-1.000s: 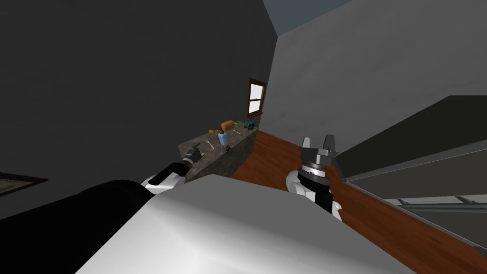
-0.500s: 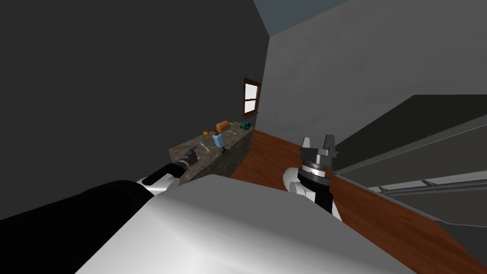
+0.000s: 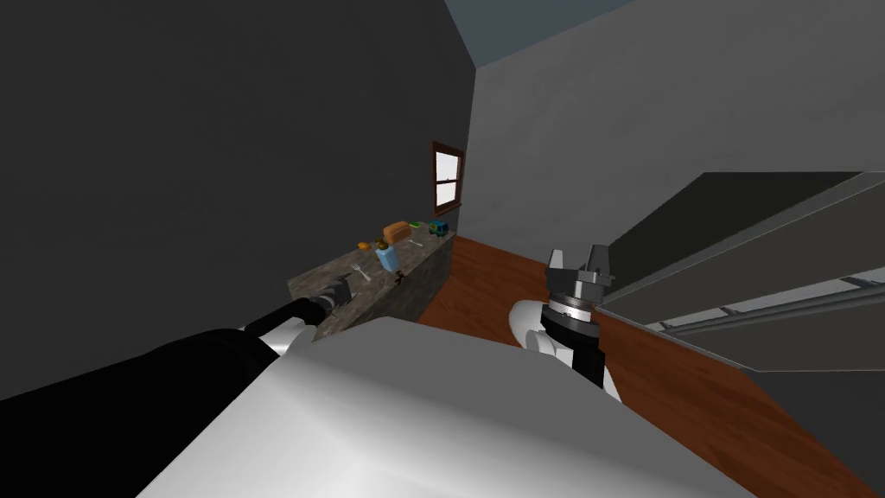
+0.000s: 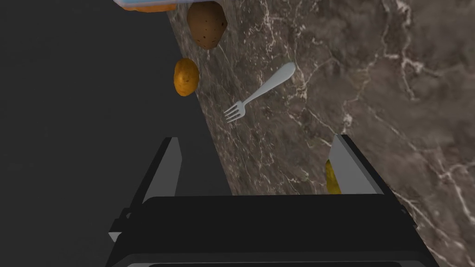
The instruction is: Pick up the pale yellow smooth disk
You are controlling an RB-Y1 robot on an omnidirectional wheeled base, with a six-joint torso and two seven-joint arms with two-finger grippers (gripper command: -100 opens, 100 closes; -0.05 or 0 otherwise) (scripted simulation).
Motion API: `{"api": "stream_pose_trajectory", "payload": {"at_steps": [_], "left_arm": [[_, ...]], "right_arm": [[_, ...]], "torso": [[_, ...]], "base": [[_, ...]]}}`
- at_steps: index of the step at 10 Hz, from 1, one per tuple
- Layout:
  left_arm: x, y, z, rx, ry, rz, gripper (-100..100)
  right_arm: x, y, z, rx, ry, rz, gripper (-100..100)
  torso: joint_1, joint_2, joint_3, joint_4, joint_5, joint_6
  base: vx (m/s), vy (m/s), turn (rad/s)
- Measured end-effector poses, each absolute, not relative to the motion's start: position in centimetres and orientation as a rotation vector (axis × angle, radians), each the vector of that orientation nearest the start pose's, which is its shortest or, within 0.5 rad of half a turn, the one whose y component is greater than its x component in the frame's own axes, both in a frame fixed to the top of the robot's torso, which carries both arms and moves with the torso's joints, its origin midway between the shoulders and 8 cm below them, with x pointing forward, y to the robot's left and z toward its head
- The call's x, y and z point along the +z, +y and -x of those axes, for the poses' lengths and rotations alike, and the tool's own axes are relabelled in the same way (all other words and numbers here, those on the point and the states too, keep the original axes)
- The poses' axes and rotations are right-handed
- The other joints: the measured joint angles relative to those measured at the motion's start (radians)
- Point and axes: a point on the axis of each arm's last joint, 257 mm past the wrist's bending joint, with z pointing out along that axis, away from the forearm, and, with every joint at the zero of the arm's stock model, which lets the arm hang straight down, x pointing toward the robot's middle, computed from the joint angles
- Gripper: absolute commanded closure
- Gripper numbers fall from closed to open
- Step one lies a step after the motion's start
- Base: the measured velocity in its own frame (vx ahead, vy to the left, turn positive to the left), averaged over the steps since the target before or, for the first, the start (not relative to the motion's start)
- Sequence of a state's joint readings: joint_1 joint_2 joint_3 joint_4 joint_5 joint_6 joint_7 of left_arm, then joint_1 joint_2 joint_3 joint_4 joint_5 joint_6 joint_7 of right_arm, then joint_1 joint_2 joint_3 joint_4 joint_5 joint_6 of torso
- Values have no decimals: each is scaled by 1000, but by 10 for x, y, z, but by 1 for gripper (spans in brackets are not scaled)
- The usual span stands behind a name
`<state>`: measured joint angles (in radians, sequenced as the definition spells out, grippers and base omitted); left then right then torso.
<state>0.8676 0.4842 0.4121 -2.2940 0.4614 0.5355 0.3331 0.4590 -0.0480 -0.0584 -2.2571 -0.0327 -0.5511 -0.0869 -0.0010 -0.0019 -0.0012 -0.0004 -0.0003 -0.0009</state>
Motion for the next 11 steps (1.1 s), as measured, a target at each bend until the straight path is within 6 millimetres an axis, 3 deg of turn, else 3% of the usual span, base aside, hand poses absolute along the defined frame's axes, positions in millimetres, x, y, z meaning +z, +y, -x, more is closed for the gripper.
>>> {"api": "stream_pose_trajectory", "payload": {"at_steps": [11], "left_arm": [[-282,540,-171,-409,1203,2129,-100]], "right_arm": [[39,-292,-339,1376,561,-614,0]], "torso": [[2,0,0,0,1,0]], "base": [[44,14,-133]]}}
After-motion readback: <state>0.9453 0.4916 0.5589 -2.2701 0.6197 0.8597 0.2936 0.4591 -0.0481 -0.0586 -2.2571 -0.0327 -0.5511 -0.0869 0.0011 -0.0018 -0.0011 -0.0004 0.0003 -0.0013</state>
